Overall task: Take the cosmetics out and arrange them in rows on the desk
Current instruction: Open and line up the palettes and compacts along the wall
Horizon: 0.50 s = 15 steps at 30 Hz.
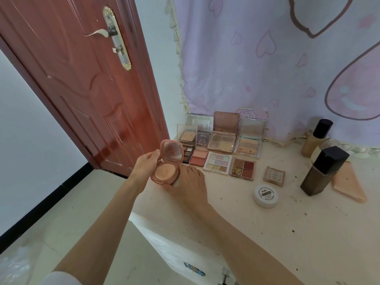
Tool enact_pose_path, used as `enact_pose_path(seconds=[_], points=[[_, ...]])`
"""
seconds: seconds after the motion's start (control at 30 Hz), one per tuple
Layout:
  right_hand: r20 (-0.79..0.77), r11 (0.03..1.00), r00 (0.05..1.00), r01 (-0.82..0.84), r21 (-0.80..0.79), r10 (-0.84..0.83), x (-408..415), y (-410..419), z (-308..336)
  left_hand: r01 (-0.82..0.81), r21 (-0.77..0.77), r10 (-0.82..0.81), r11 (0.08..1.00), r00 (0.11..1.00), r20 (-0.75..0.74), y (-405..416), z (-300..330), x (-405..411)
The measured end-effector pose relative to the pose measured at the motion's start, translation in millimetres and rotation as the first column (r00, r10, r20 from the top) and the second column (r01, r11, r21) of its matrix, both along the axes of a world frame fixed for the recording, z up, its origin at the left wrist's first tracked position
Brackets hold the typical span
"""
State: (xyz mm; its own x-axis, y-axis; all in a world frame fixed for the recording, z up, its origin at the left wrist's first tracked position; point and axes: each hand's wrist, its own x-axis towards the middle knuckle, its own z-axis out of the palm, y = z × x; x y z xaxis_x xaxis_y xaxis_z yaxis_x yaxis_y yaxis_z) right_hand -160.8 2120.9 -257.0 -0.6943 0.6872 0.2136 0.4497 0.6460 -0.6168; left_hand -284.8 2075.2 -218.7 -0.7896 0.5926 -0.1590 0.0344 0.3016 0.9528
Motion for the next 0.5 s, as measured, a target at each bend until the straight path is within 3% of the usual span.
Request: enact_pose_path(seconds=[0.23,0.37,0.43,0.5], points=[[-0.062,1.000,0.998,-0.007,0.018,0.008,2,-3,-3,0.070,0.036,-0.071,0.997,0.997,0.028,-10,-4,2],[-0.047,1.000,0.999,-0.015,0.025,0.016,5,-4,0,0.098,0.014,-0.098,0.995,0.995,-0.029,-14,1,7],[-0.001,0.999,0.999,-0.048,0.024,0.048,8,-1,1,0.136,-0.047,-0.140,0.990,0.984,-0.109,-18,3,9],[0.003,0.996,0.996,-0.094,-0.005,0.094,16,2,5,0.110,-0.167,-0.156,0.980,0.942,-0.298,-24,3,14]])
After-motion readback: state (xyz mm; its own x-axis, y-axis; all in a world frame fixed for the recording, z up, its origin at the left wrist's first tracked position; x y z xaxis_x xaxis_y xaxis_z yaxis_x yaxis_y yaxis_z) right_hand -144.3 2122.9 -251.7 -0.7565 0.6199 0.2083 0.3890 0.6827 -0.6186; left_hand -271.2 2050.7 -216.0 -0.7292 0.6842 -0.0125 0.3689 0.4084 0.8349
